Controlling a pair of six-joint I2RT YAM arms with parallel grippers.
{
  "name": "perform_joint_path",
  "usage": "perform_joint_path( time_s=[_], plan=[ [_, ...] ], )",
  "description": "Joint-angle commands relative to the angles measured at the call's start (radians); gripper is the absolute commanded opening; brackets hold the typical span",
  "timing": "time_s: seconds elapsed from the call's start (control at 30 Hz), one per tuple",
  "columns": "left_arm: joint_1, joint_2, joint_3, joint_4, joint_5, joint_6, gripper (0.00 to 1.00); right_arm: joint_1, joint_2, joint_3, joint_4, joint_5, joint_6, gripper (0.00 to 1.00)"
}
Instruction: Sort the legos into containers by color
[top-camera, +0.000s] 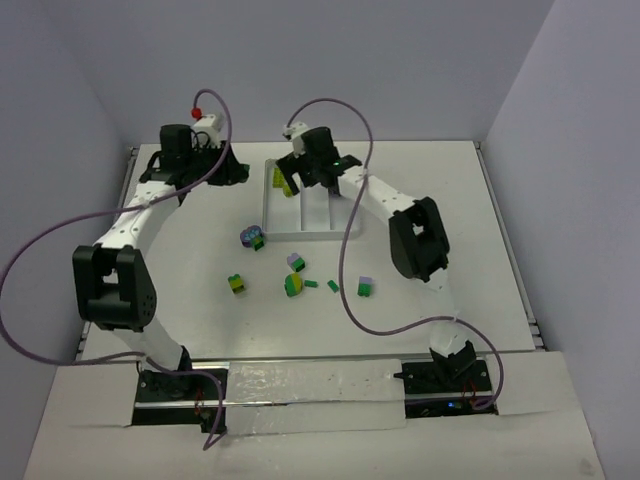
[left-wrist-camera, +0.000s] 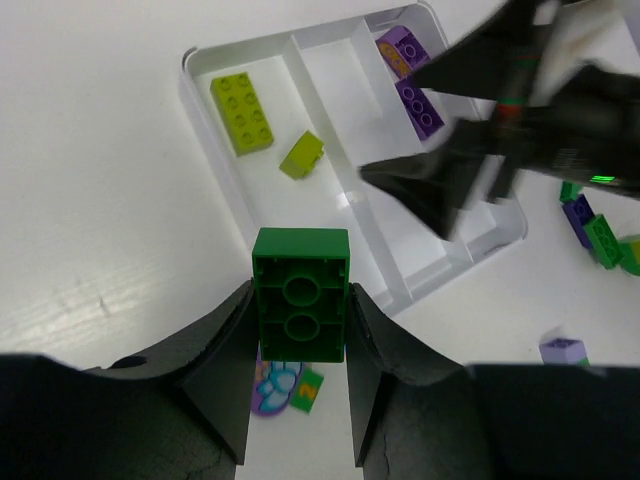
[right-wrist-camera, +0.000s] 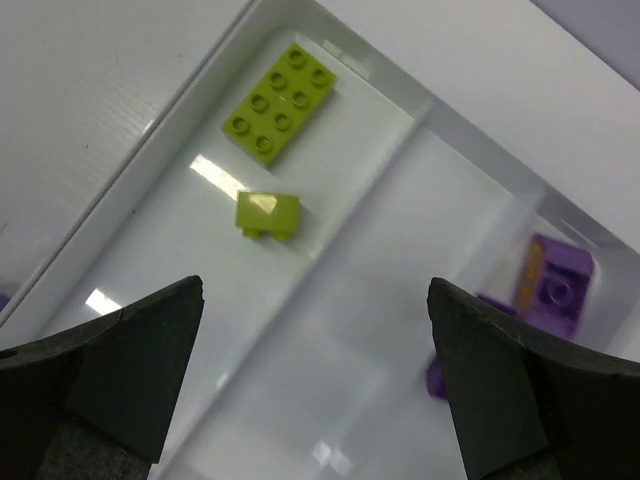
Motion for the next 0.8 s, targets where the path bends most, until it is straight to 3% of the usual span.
perform_joint_path(
  time_s=[0.0,0.27,0.43,0.77],
  plan=[
    [-0.096,0.130,0.126,0.093,-0.130,-0.007,0.00,-0.138,-0.294,-0.133,0.068,-0.016,0.126,1.00],
    [-0.228,0.415,0.377,0.141,-0.192,-0.040,0.00,-0.312,-0.599,-0.500,0.091,-0.006,0.128,1.00],
    [-0.274,0.565,0.493,0.169,-0.200,-0.043,0.02,-0.340,-0.707,-0.663,0.102,-0.033,0.129,1.00],
    [-0.308,0.758,0.687,0.212,-0.233,-0.063,0.10,-0.340,-0.795,-0.758,0.039,-0.162,0.088,1.00]
  ],
)
